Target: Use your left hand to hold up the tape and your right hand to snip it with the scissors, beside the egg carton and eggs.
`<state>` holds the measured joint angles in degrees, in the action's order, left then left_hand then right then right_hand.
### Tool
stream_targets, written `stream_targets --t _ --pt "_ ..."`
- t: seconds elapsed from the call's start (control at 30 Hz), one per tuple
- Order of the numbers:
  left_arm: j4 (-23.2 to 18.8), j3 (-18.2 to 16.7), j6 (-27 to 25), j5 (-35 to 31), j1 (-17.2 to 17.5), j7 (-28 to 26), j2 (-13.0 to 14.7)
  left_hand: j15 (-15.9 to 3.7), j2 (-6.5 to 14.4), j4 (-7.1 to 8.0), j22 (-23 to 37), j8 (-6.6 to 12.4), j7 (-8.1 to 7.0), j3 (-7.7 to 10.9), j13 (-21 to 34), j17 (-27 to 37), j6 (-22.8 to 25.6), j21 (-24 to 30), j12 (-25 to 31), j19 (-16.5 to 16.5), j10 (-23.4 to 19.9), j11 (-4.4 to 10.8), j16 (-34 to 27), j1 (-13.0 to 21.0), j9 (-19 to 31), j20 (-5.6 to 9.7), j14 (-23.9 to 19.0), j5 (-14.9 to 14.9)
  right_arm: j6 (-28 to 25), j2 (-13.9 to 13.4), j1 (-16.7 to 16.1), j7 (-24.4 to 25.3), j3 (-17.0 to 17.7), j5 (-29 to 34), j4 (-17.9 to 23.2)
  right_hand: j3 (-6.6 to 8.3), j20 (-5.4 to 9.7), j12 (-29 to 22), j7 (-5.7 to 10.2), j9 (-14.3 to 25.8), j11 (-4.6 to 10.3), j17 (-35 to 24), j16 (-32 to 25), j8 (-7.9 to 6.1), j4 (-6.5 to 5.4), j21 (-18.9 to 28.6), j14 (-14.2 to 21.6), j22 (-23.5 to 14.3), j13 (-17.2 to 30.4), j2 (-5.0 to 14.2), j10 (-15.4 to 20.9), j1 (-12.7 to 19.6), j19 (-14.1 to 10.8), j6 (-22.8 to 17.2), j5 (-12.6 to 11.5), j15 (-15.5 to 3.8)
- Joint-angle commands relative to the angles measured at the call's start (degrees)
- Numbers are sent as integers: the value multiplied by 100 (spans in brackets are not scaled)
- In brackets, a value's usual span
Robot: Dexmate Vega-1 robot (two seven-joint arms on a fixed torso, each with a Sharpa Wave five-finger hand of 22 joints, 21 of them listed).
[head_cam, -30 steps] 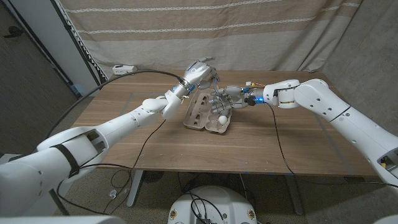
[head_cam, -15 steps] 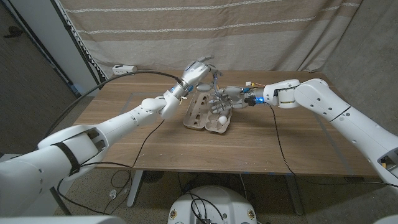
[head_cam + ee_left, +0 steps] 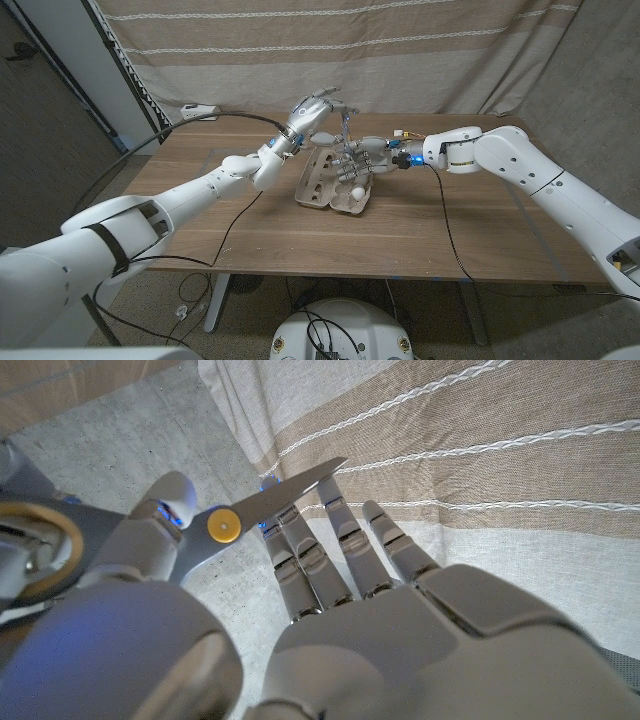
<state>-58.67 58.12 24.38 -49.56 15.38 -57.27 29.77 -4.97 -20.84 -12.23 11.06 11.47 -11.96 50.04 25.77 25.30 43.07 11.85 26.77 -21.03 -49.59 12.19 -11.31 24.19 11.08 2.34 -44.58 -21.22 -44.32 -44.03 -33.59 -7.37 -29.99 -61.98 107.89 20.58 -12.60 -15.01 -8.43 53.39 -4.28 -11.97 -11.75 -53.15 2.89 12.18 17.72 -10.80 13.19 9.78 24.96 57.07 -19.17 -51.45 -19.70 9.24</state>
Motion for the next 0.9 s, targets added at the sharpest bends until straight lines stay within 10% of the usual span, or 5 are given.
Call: stream_targets --t 0.03,0.9 --pt "408 -234 1034 676 -31 -36 -121 -766 1152 231 -4 53 -47 -94 -165 -5 81 12 -335 74 480 10 21 -931 17 -46 278 -126 -9 -29 -61 78 60 -25 0 148 -3 13 -243 560 90 -19 -43 -294 -112 27 68 -9 11 126 310 101 -30 238 -31 -1" --pt "275 -676 1186 867 252 109 -162 -744 964 263 -1 93 -40 -231 -225 -56 153 23 -558 76 732 2 -8 -1326 12 -49 454 -230 120 -131 -130 -43 168 -92 42 103 -2 14 -187 423 80 -8 -54 -307 -116 37 131 -6 14 103 314 41 -76 268 -59 -32"
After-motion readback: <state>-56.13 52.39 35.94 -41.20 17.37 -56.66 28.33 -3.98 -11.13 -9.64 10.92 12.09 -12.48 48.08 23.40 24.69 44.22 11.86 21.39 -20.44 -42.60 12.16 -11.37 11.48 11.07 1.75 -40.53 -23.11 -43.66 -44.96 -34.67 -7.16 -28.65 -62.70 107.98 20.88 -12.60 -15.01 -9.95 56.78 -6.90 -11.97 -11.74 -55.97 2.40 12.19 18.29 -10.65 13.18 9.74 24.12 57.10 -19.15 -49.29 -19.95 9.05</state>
